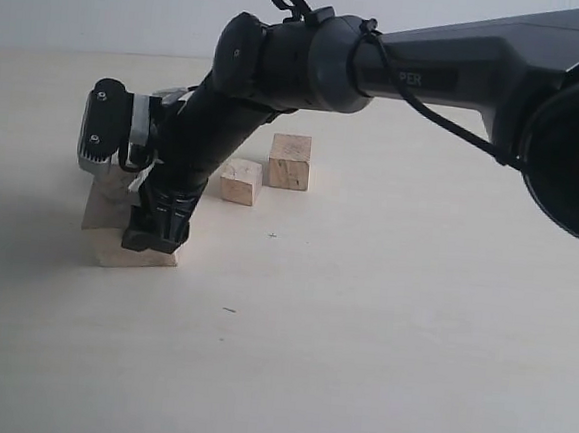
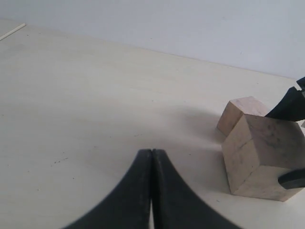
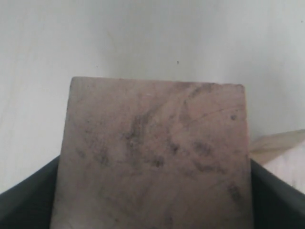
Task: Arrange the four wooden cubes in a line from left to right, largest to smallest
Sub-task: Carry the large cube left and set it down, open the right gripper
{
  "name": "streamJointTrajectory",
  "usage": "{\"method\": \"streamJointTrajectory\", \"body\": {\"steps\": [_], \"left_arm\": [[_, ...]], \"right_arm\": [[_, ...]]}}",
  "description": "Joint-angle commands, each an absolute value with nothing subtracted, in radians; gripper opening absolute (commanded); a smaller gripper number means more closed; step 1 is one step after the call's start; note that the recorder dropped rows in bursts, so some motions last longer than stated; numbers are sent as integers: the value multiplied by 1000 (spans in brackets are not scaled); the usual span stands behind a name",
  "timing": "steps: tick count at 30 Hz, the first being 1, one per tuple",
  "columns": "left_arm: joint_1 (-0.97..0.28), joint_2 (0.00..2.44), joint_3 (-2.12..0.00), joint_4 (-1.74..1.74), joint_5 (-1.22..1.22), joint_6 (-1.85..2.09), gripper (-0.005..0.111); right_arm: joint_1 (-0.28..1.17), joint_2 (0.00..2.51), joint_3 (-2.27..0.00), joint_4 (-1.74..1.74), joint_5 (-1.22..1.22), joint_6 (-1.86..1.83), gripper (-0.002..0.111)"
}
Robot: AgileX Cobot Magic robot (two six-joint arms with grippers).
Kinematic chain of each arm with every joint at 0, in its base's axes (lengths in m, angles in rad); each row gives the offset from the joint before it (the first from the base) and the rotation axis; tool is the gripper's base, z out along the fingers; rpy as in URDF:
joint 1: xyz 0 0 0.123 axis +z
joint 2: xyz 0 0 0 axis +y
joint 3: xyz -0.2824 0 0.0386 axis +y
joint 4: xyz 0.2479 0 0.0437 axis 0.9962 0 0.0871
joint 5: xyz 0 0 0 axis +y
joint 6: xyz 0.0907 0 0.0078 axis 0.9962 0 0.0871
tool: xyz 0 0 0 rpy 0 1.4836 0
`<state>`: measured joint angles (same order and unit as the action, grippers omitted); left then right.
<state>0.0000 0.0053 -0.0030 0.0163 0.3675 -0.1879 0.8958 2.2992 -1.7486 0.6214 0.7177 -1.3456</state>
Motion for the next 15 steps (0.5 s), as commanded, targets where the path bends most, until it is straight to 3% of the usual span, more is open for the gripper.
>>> {"method": "streamJointTrajectory", "body": {"steps": [1, 13, 15], "left_arm": [[2, 0, 0, 13, 358, -182, 0], [2, 0, 0, 13, 358, -182, 0], [2, 0, 0, 13, 358, -182, 0]], "right_arm": [[861, 2299, -1760, 605, 700, -1334, 0], [838, 2299, -1760, 601, 767, -1363, 0], [838, 2299, -1760, 601, 767, -1363, 7]]}}
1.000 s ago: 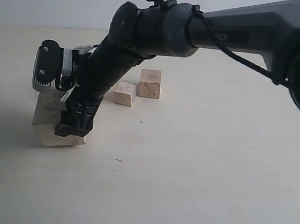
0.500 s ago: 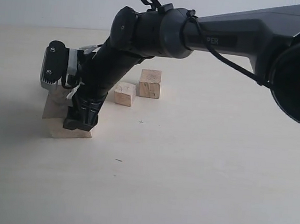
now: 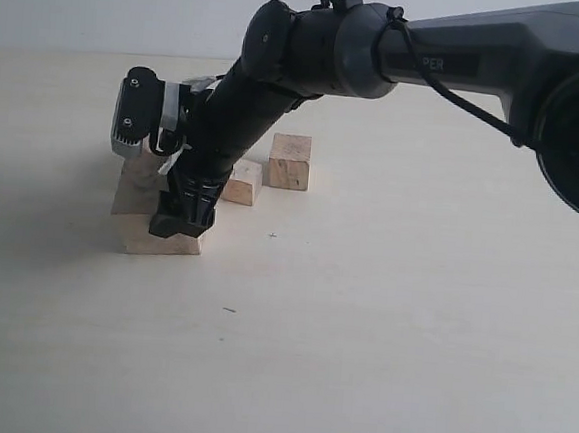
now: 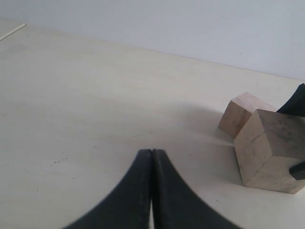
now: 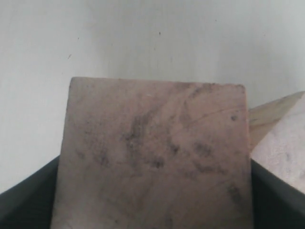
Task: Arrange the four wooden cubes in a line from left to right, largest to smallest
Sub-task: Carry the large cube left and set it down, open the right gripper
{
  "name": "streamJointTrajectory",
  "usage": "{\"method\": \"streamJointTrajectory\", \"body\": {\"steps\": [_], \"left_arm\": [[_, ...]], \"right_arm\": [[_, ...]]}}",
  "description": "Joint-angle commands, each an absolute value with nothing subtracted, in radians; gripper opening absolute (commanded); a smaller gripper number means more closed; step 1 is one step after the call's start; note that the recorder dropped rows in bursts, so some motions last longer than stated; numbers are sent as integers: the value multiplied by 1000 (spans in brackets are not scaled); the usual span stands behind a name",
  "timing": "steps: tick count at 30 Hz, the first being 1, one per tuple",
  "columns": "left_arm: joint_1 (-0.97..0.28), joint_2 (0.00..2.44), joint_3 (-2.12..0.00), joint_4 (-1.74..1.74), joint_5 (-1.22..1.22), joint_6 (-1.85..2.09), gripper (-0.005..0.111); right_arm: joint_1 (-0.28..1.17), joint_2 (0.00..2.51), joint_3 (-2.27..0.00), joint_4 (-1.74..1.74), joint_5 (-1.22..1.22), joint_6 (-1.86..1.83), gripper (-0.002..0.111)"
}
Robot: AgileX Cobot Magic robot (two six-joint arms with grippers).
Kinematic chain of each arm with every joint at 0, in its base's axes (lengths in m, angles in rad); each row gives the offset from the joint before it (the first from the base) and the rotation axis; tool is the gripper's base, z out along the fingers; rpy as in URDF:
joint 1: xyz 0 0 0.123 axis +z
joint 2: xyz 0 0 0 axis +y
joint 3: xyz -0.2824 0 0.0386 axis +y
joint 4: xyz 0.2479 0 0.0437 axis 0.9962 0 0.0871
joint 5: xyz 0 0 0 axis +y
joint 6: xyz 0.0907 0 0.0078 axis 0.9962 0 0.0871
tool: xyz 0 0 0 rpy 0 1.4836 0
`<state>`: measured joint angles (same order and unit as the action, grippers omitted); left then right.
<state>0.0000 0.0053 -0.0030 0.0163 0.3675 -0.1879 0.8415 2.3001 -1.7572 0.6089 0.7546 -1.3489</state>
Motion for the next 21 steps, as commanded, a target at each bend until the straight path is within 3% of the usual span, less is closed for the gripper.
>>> {"method": "streamJointTrajectory", "body": {"steps": [1, 2, 4, 6, 8, 21], "left_arm": [[2, 0, 0, 13, 358, -182, 0], [2, 0, 0, 13, 358, -182, 0], [2, 0, 0, 13, 358, -182, 0], [2, 0, 0, 13, 358, -182, 0], [2, 0, 0, 13, 358, -182, 0], [2, 0, 0, 13, 358, -182, 0]], "right_arm": [[838, 2299, -1760, 601, 767, -1363, 16], [838, 2299, -1760, 601, 767, -1363, 22], [838, 2297, -1760, 603, 767, -1359, 54], [838, 2292, -1760, 614, 765, -1357, 79], [838, 2283, -1760, 621, 761, -1354, 90], [838, 2143, -1760, 629, 662, -1125, 91]]}}
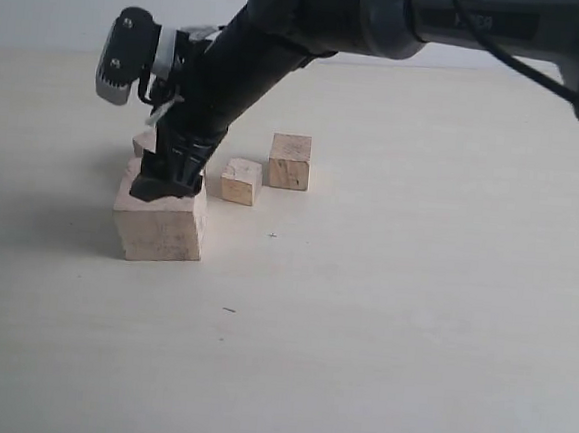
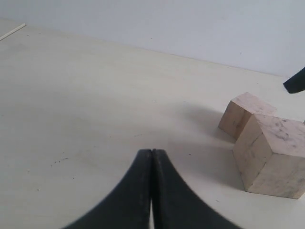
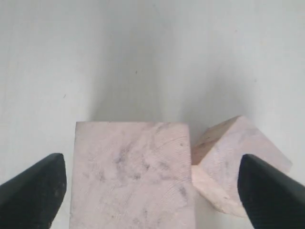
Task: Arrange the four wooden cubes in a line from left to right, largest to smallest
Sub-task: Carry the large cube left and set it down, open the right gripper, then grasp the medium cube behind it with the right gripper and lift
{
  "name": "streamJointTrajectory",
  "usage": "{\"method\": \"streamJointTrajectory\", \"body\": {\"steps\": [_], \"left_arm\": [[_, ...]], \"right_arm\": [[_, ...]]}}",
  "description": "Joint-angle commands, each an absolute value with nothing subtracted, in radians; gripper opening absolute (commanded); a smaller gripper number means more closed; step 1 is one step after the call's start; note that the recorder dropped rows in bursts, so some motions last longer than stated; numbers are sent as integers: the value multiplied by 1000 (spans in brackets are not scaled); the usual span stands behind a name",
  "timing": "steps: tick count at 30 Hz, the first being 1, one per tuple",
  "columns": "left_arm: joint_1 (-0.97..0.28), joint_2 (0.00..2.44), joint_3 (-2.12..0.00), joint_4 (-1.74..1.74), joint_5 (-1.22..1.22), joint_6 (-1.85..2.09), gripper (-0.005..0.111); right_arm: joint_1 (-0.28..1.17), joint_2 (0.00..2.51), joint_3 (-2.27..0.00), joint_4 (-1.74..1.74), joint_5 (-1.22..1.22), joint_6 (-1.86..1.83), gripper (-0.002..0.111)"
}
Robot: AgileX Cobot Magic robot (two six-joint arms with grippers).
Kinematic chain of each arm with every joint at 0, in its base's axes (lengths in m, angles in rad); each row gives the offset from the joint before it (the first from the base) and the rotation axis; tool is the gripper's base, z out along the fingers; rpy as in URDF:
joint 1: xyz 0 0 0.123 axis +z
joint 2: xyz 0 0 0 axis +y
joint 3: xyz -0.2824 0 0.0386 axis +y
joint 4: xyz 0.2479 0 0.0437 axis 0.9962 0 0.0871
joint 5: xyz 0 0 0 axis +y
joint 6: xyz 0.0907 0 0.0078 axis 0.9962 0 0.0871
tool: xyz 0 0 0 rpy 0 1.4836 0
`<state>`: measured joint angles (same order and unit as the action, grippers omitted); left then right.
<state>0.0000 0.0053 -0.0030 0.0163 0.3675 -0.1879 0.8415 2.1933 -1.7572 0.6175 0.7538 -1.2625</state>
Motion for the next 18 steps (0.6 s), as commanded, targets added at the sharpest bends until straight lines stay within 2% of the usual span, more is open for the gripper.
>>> {"method": "streamJointTrajectory", "body": {"steps": [1, 6, 18], "left_arm": [[2, 0, 0, 13, 358, -182, 0], [2, 0, 0, 13, 358, -182, 0], [2, 0, 0, 13, 358, -182, 0]], "right_arm": [[838, 2136, -1760, 629, 613, -1057, 90], [838, 2141, -1787, 629, 380, -840, 86], [838, 2384, -2126, 400, 498, -489, 85]]}}
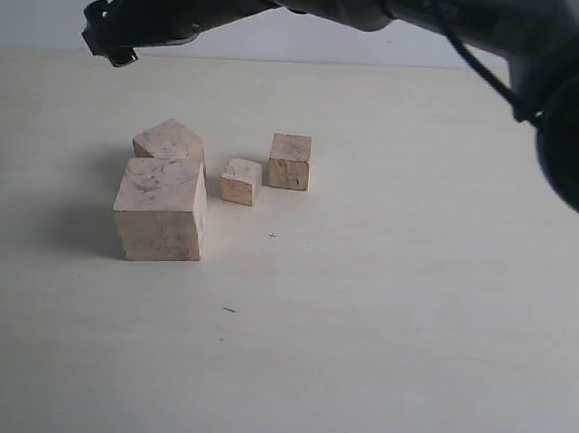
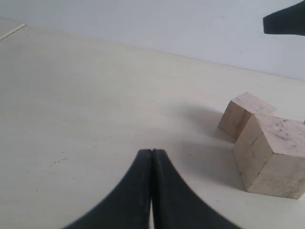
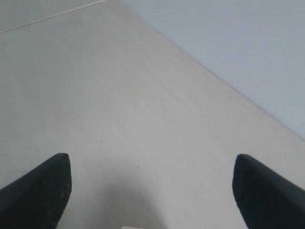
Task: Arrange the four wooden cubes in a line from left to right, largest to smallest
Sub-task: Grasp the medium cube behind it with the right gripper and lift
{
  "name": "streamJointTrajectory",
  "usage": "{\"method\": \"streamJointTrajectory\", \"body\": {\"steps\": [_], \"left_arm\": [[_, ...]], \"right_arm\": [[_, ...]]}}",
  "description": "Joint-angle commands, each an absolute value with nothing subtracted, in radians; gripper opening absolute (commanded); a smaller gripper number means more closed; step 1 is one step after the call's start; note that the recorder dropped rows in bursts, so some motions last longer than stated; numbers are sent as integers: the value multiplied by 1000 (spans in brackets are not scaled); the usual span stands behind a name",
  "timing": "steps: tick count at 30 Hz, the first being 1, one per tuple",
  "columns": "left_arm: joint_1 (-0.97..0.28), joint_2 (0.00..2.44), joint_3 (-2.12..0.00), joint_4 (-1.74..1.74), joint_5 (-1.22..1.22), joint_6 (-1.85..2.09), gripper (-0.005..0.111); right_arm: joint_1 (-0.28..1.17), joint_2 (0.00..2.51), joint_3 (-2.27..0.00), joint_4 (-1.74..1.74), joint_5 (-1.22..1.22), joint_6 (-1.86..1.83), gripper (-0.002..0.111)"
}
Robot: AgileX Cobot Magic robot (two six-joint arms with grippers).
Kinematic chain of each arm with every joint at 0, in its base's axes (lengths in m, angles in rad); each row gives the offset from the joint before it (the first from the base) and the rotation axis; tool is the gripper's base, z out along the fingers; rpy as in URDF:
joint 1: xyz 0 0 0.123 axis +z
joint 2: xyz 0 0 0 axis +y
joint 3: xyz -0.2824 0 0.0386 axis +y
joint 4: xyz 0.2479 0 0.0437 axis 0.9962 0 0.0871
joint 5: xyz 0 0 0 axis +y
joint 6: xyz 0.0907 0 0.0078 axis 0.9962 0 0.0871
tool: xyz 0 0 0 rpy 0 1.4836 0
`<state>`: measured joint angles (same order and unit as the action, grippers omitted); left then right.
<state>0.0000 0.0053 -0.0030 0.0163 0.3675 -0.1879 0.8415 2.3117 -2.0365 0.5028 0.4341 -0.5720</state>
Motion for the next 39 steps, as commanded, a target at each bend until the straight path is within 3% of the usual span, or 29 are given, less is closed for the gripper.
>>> {"method": "streamJointTrajectory", "body": {"steps": [1, 39], "left_arm": [[2, 0, 0, 13, 358, -182, 0], [2, 0, 0, 13, 358, -182, 0]], "right_arm": [[838, 2405, -2145, 378, 513, -489, 85], [821, 2546, -2163, 329, 581, -486, 85]]}}
